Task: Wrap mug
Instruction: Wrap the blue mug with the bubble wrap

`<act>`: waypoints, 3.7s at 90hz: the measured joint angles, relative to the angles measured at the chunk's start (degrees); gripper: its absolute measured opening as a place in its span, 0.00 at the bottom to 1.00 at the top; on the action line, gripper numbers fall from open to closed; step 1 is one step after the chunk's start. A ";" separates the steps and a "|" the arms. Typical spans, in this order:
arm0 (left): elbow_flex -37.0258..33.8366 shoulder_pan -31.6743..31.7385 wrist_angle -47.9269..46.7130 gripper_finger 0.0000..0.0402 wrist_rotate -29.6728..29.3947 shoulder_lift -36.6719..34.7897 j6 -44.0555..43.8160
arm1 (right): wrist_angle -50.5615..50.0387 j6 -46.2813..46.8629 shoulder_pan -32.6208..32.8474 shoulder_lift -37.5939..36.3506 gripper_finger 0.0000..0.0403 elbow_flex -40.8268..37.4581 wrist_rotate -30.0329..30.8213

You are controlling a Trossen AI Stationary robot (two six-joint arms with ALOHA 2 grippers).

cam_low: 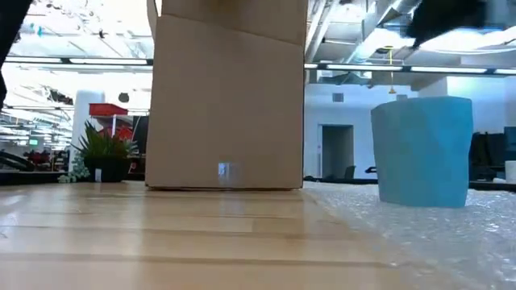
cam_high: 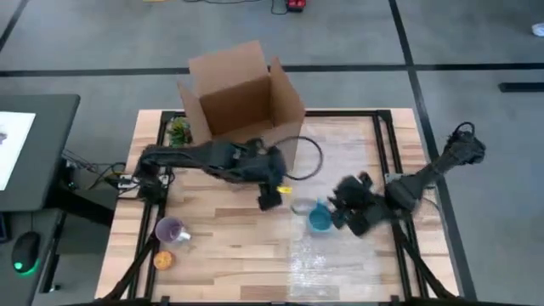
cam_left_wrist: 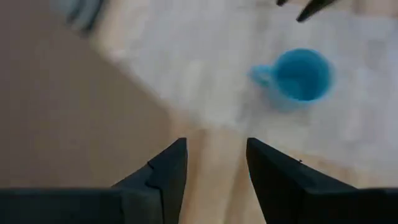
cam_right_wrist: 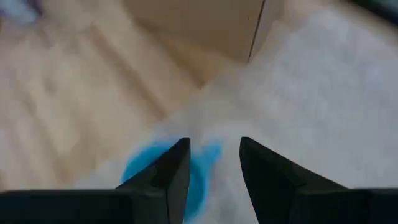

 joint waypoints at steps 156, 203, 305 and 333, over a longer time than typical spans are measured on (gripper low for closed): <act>-3.56 -12.44 31.13 0.36 -2.21 3.79 -8.20 | -0.75 -41.93 -7.27 -13.78 0.34 3.39 -34.88; -3.55 -15.01 29.19 0.36 10.34 11.85 -22.87 | -8.29 -9.74 -1.93 4.52 0.52 3.28 -27.18; -3.50 -17.90 15.24 0.36 1.31 12.50 -30.62 | -10.55 -9.71 -8.81 11.08 0.01 1.09 -31.15; -3.50 -18.00 15.50 0.36 1.58 12.50 -29.34 | -13.67 1.58 -4.95 -1.62 0.00 -11.86 -32.66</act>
